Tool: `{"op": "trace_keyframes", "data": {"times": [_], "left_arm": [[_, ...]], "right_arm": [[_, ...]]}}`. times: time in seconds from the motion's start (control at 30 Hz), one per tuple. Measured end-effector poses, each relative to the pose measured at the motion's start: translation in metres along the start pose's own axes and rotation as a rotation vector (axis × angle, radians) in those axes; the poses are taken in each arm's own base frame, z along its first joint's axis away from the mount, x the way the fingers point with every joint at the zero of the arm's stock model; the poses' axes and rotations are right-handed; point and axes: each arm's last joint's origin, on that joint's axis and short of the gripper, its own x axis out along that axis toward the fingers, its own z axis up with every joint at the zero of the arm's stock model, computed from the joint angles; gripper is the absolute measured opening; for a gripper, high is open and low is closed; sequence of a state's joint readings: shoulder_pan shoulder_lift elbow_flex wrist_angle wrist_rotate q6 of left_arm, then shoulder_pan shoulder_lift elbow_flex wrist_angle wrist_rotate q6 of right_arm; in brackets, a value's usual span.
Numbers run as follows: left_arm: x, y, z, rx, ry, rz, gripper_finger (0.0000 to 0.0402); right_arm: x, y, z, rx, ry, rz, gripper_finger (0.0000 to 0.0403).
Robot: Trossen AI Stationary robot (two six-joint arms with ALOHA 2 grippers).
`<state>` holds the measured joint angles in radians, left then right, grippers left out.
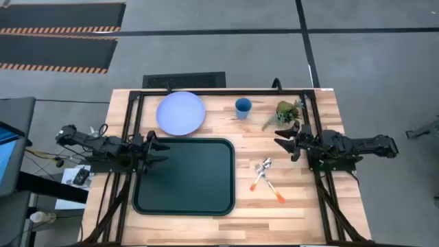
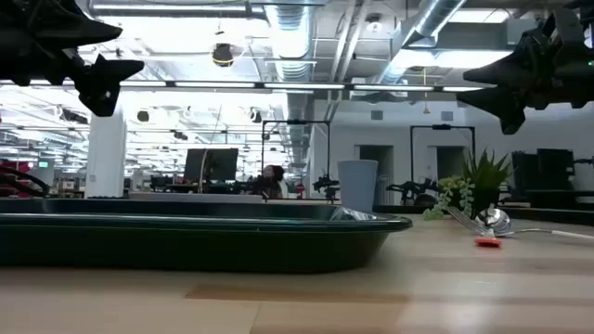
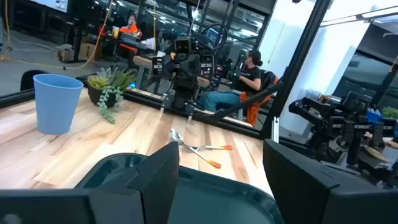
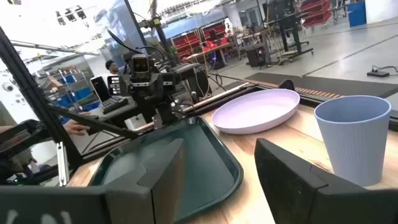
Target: Pick and place plate/cup/fork/spoon on tray
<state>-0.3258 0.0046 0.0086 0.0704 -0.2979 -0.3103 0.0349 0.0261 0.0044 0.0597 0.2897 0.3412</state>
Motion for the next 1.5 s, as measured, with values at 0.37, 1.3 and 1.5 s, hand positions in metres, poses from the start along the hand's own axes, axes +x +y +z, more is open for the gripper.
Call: {"op": "trace_keyframes", "data": {"times": [0.37,1.3,1.5], "left_arm": [[0.0000,0.0000,0.0001,0.000,0.000,0.000,0.0220],[0.0000,0.0000,0.0000,0.000,0.000,0.000,0.0220],[-0.0001,0.0019,0.0013,-0.018,-0.031,0.072,0.0220]], "right_arm": [[0.0000,0.0000,0.0000,0.000,0.000,0.000,0.0224],[0.0000,0.0000,0.0002,0.000,-0.001,0.000,0.0224],[0.0000,0.0000,0.0000,0.000,-0.001,0.000,0.0224]]}}
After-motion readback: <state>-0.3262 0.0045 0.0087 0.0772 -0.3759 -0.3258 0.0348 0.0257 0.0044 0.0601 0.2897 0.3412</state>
